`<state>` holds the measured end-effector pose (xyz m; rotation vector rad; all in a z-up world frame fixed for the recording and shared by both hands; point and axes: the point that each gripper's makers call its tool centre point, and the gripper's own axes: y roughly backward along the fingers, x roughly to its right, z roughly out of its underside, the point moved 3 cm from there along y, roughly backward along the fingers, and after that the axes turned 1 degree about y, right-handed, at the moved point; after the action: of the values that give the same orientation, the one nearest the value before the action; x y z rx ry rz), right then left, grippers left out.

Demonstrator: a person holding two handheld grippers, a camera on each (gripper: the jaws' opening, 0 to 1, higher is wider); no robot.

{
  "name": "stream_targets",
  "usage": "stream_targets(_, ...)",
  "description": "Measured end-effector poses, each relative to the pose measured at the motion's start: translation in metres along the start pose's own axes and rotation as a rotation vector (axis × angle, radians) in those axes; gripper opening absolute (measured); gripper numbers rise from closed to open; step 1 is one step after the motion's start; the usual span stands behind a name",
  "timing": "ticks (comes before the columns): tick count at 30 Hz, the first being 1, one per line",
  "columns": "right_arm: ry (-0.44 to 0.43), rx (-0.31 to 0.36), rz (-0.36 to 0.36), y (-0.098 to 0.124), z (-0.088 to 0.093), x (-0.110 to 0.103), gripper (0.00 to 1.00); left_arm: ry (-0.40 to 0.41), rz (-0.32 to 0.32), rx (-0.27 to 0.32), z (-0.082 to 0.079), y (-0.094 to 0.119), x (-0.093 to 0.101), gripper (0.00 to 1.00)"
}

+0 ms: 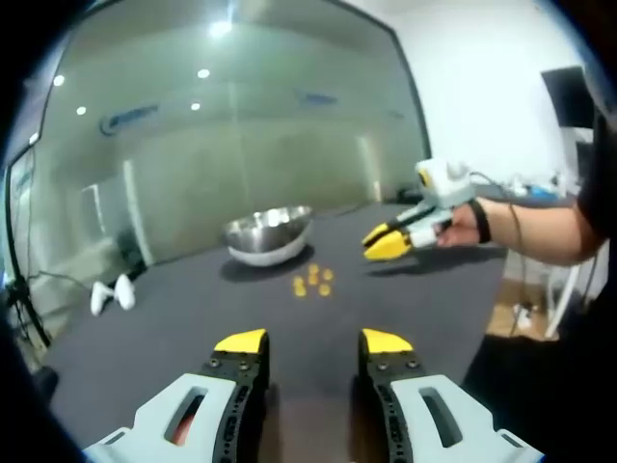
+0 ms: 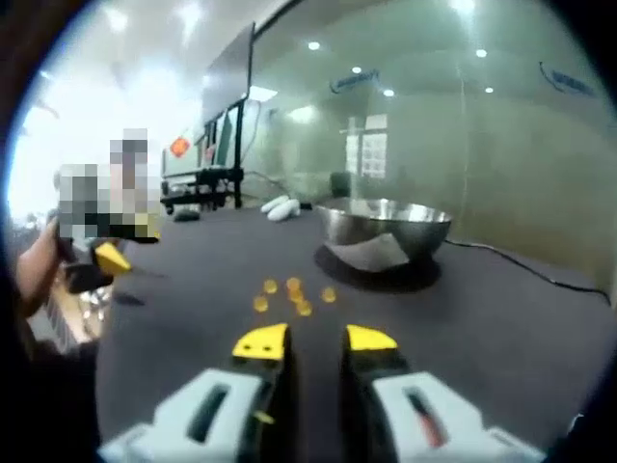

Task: Pick up the QQ candy scattered on the table and place it into the stainless steel bowl on the table

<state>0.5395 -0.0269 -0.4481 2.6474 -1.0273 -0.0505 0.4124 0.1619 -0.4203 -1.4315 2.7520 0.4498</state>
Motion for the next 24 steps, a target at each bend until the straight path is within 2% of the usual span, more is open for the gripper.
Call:
stream_targets(11,0.069,-0.046,-0.035,-0.041,-0.006,-0.013,0.21,-0.002,-0.006,-0.007,0.0,0.004,-0.003,0.39)
stream_targets(19,0.06,-0.082,-0.074,-0.061,0.0,-0.021,0.19,-0.004,-0.012,-0.011,0.001,0.008,-0.005,0.39)
stream_targets(24,0.028,-0.074,-0.082,-0.068,-0.001,-0.021,0.17,0.002,-0.02,-0.016,0.004,0.01,-0.008,0.39)
